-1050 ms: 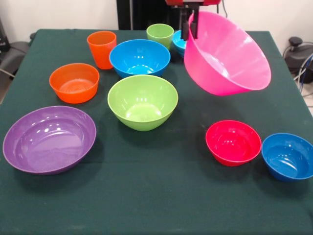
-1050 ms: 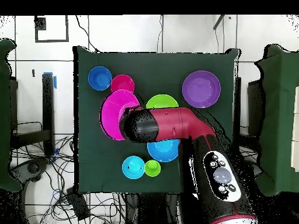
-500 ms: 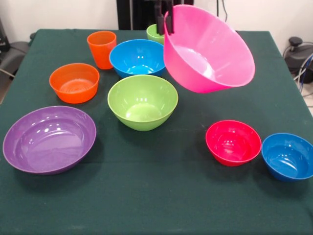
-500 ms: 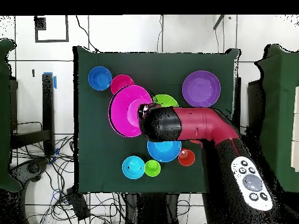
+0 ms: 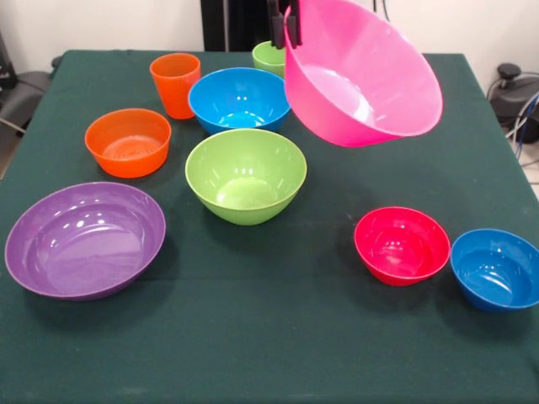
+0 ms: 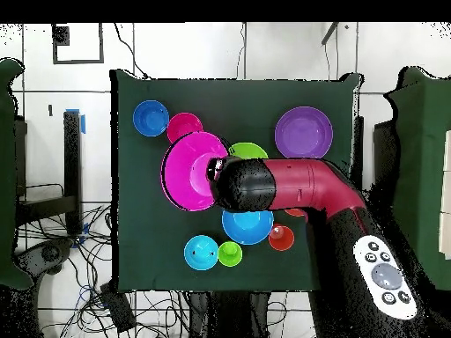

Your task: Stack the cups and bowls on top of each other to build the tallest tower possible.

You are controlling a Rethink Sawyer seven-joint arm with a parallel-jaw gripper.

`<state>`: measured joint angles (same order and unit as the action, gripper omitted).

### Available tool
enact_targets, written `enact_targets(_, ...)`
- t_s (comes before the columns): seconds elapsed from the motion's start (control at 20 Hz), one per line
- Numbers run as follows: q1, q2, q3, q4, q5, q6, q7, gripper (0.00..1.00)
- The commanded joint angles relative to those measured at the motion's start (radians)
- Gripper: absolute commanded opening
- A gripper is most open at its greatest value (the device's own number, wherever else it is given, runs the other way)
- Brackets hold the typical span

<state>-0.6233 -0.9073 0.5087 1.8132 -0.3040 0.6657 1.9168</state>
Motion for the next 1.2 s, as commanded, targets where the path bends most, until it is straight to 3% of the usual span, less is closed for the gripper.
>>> enact_targets(0.05,0.009,0.028,0.071,0.045,-0.038,0.079,-0.147,0.0)
enact_targets(0.25,0.013,0.031,0.074,0.053,-0.045,0.063,-0.129,0.0)
enact_targets(0.6,-0.061,0.08,0.135,0.075,-0.011,0.034,-0.154,0.0)
enact_targets(1.2,-0.075,0.095,0.159,0.071,-0.046,0.036,-0.131,0.0)
